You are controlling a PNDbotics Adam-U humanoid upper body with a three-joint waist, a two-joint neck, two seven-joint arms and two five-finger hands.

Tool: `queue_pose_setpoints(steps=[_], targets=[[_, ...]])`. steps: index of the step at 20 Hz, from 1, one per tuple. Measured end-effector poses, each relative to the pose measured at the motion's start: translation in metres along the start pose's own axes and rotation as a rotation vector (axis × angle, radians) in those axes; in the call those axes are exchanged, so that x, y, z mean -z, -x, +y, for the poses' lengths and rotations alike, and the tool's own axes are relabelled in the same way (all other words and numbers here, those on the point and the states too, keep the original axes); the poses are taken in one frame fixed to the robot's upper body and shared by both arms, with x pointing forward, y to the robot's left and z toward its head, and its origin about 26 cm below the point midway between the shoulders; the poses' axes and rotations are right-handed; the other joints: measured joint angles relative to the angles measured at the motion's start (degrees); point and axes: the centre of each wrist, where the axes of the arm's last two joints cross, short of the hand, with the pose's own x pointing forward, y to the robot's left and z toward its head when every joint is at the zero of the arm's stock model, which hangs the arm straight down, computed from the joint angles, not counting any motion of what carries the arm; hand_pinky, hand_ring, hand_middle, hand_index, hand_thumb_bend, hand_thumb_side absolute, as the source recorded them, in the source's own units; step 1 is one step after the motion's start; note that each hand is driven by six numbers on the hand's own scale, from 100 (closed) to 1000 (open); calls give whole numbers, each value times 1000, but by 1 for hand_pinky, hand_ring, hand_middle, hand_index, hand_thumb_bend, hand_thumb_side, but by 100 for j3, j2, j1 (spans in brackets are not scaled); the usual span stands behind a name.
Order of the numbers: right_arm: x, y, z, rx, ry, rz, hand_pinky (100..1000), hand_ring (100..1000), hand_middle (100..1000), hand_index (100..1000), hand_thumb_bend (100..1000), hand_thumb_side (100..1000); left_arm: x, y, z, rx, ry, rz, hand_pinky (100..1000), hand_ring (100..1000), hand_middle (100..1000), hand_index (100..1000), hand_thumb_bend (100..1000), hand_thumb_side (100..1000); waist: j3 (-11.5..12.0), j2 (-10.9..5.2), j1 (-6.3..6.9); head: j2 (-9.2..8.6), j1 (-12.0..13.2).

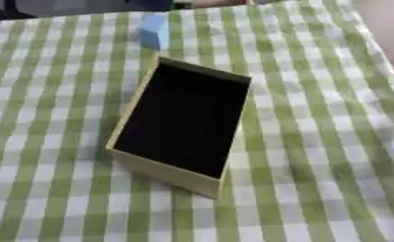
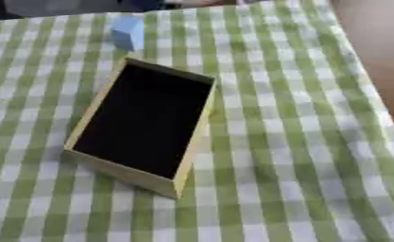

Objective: Pick up objects on the table and place them in the box.

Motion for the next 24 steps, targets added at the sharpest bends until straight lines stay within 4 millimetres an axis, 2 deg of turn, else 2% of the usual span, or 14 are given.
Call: queue_pose_setpoints(steps=[6, 11, 14, 19, 20, 23, 24], targets=[[-3, 1, -1, -11, -18, 11, 674, 717, 624, 827, 100, 1000, 43, 20, -22, 125, 215, -16, 724, 658, 645, 811, 365, 719, -35, -66, -6, 51, 5], [-4, 1, -1, -11, -27, 13, 674, 717, 623, 827, 100, 1000, 63, 36, -49, 201, 390, -5, 746, 688, 668, 828, 385, 725, -37, -76, -13, 51, -2], [-4, 1, 0, -10, -32, 15, 674, 717, 623, 827, 100, 1000, 68, 46, -65, 244, 499, 3, 757, 707, 680, 834, 427, 675, -42, -94, -16, 43, -29], [-5, 2, -1, -12, -37, 18, 674, 717, 623, 827, 100, 1000, 70, 55, -86, 298, 679, -3, 787, 756, 746, 854, 568, 527, -76, -105, -21, 8, -48], [-5, 2, -1, -12, -37, 19, 674, 717, 623, 827, 100, 1000, 70, 56, -89, 309, 713, -7, 787, 756, 746, 854, 568, 527, -79, -105, -21, -9, -49], [-5, 2, -1, -12, -37, 19, 674, 717, 623, 827, 100, 1000, 68, 59, -94, 340, 795, -17, 807, 781, 767, 859, 666, 462, -89, -105, -15, -14, -50], [-5, 2, -1, -12, -37, 19, 674, 717, 623, 827, 100, 1000, 67, 60, -96, 351, 819, -20, 808, 783, 767, 860, 671, 460, -94, -106, -11, -14, -51]])
